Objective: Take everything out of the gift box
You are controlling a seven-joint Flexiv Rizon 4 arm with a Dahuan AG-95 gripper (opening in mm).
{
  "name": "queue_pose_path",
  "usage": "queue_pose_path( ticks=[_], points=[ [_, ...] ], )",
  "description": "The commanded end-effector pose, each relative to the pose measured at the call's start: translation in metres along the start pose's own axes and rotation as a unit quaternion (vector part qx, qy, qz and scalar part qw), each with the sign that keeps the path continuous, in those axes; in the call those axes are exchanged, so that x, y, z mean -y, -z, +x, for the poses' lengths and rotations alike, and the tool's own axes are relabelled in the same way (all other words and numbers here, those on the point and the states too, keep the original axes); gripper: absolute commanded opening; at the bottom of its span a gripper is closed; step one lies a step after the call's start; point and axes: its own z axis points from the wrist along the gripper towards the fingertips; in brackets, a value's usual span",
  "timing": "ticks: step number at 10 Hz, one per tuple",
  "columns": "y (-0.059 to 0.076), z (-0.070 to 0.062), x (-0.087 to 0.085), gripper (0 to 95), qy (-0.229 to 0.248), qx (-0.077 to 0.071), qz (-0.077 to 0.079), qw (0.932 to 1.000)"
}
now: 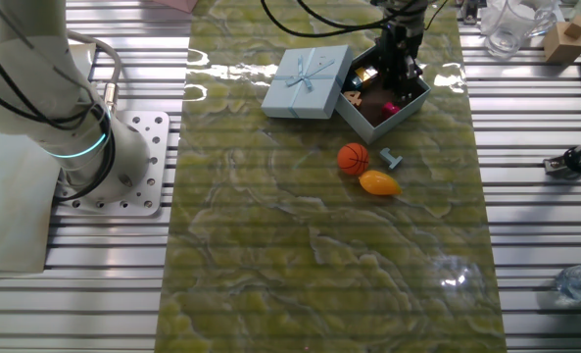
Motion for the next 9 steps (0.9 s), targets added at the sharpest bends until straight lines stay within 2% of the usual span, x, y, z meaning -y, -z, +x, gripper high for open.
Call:
queue_pose_path(
  ticks=[1,3,5,7,9],
  points=[
    [-0.0014,0.0026,0.0021,38.0,0.002,0.002,0.001,1.0],
    [-0.0046,0.0057,0.0052,38.0,0.006,0.004,-0.001,1.0],
    [-0.0049,0.006,0.0053,38.0,0.005,0.011,-0.011,0.9999],
    [-0.005,0.0058,0.0043,38.0,0.0,0.024,-0.04,0.9989],
    [-0.0052,0.0053,0.001,38.0,-0.006,0.033,-0.057,0.9978]
  ],
)
